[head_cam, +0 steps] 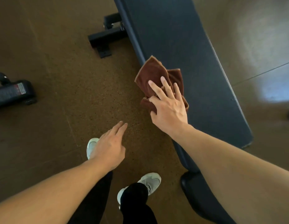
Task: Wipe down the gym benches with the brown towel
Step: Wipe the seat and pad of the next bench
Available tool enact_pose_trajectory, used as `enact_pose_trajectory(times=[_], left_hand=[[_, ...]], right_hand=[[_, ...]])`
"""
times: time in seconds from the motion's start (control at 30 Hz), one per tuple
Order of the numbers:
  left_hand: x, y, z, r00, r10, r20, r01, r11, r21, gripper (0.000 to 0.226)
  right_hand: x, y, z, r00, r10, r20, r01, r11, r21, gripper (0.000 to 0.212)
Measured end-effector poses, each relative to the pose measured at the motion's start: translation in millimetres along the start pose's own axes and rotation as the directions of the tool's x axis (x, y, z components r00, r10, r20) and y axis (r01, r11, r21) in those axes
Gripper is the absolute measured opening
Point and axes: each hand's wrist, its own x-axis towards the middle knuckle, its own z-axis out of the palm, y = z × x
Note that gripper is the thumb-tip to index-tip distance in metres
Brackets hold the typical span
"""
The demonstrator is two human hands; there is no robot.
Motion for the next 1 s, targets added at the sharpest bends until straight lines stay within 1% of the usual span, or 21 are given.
enact_pose_trajectory(times=[0.13,0.2,0.27,0.37,0.43,0.47,0.53,0.57,0.6,0.63,0.67,0.7,0.73,0.77,0.8,0.83,0.87,1.0], left_hand=[[-9,18,18,1.0,-0.014,-0.012,0.015,0.999,0.046,0.083],[-11,30,29,0.999,-0.004,-0.05,0.008,0.997,0.075,0.083],[-10,47,39,0.994,0.042,-0.099,-0.032,0.995,0.098,0.083],[-6,81,49,0.985,0.069,-0.159,-0.055,0.994,0.089,0.083],[0,103,48,0.97,0.06,-0.234,-0.047,0.997,0.063,0.081],[6,113,44,0.958,0.07,-0.279,-0.057,0.997,0.056,0.078],[24,133,30,0.929,0.124,-0.35,-0.105,0.992,0.073,0.07],[36,143,21,0.918,0.158,-0.364,-0.129,0.986,0.103,0.068],[50,155,11,0.915,0.18,-0.362,-0.138,0.981,0.138,0.066],[65,167,0,0.919,0.18,-0.35,-0.128,0.977,0.168,0.067],[82,180,-11,0.926,0.157,-0.343,-0.094,0.977,0.193,0.069],[101,191,-22,0.933,0.108,-0.344,-0.035,0.977,0.211,0.074],[120,200,-33,0.941,0.033,-0.336,0.044,0.975,0.22,0.08],[138,207,-43,0.95,-0.053,-0.308,0.124,0.968,0.217,0.088],[154,211,-50,0.957,-0.128,-0.26,0.185,0.96,0.21,0.096],[166,213,-54,0.963,-0.18,-0.198,0.221,0.953,0.208,0.103],[173,212,-55,0.967,-0.21,-0.144,0.238,0.947,0.215,0.109],[180,208,-54,0.976,-0.217,-0.025,0.217,0.952,0.218,0.12]], right_hand=[[-79,7,10,0.997,-0.019,0.074,0.018,1.0,0.014,0.037],[-123,11,19,0.996,-0.019,0.086,0.017,1.0,0.024,0.042],[-166,15,29,0.996,-0.019,0.091,0.019,1.0,0.0,0.046],[-224,22,47,0.996,0.001,0.091,0.0,1.0,-0.012,0.061],[-250,30,54,0.996,0.058,0.066,-0.059,0.998,0.015,0.072],[-257,33,54,0.994,0.101,0.043,-0.103,0.993,0.054,0.074],[-259,35,52,0.987,0.163,-0.013,-0.159,0.978,0.136,0.07],[-256,34,50,0.979,0.201,-0.038,-0.192,0.967,0.165,0.066],[-249,33,47,0.96,0.274,-0.059,-0.257,0.946,0.199,0.062],[-239,35,42,0.916,0.392,-0.078,-0.363,0.897,0.252,0.06],[-226,41,36,0.837,0.541,-0.078,-0.491,0.808,0.325,0.059],[-209,51,30,0.73,0.681,-0.045,-0.611,0.682,0.403,0.06],[-191,66,22,0.622,0.783,0.01,-0.7,0.55,0.456,0.062],[-172,82,14,0.543,0.838,0.053,-0.754,0.46,0.469,0.064],[-155,97,8,0.506,0.86,0.068,-0.785,0.426,0.45,0.066],[-139,109,3,0.503,0.862,0.063,-0.797,0.434,0.419,0.066],[-125,119,-1,0.519,0.853,0.058,-0.797,0.458,0.394,0.067],[-80,144,-15,0.601,0.797,0.063,-0.757,0.543,0.363,0.067]])
